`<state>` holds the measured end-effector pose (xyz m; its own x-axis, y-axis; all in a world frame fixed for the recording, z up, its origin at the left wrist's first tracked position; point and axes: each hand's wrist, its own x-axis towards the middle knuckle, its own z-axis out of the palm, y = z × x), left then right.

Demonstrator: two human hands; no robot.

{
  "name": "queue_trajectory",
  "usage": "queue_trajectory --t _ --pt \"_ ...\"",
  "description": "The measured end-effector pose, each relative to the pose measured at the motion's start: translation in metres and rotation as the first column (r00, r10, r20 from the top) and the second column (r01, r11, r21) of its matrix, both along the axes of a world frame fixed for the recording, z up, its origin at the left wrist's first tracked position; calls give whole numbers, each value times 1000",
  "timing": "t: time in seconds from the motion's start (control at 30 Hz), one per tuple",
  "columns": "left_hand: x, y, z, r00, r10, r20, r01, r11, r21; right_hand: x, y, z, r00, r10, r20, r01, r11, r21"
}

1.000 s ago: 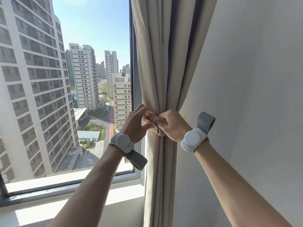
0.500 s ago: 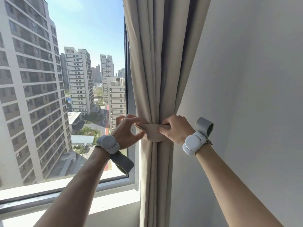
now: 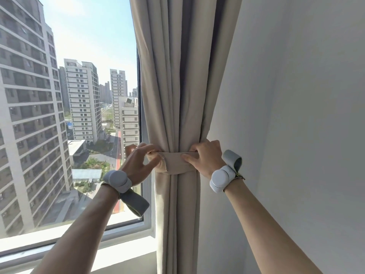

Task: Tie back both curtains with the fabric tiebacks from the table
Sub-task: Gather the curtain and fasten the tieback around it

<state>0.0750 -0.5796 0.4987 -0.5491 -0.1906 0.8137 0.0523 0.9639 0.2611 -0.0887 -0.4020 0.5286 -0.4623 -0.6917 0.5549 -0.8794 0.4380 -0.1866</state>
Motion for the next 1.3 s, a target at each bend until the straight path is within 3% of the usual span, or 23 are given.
queue_trajectory --t 0.17,0.27,0.43,0.53,0.63,0.73,0.83,0.97,1.07,1.3 --pt "-1 3 6 999 24 -46 -22 999 44 -6 -1 2 996 88 30 -84 989 -125" --pt "1 7 6 997 1 -79 5 997 75 -1 3 -2 980 199 22 -185 941 -283" --pt "-5 12 2 995 -5 -95 19 989 148 -2 6 -16 974 220 62 -182 909 -374" --pt "-6 15 -2 996 -38 -80 61 948 312 -6 3 -21 974 203 98 -139 884 -447" --pt "-11 20 -1 997 -56 -55 76 847 526 -13 -1 -20 950 179 257 -43 888 -457" --pt "-22 24 1 999 -31 19 15 820 573 -19 -5 -14 869 185 459 -21 941 -339" --pt "-34 27 2 998 -55 19 34 815 579 -19 -11 -11 695 251 673 -37 948 -316" --pt "-40 25 2 997 -79 9 59 809 585 -17 -16 -14 569 422 705 -69 879 -471" --pt "-39 23 1 997 -78 6 60 808 586 -19 -20 -8 491 456 742 72 827 -557" --pt "-38 25 -4 995 -103 8 78 798 598 -30 -36 13 658 193 728 148 914 -377"
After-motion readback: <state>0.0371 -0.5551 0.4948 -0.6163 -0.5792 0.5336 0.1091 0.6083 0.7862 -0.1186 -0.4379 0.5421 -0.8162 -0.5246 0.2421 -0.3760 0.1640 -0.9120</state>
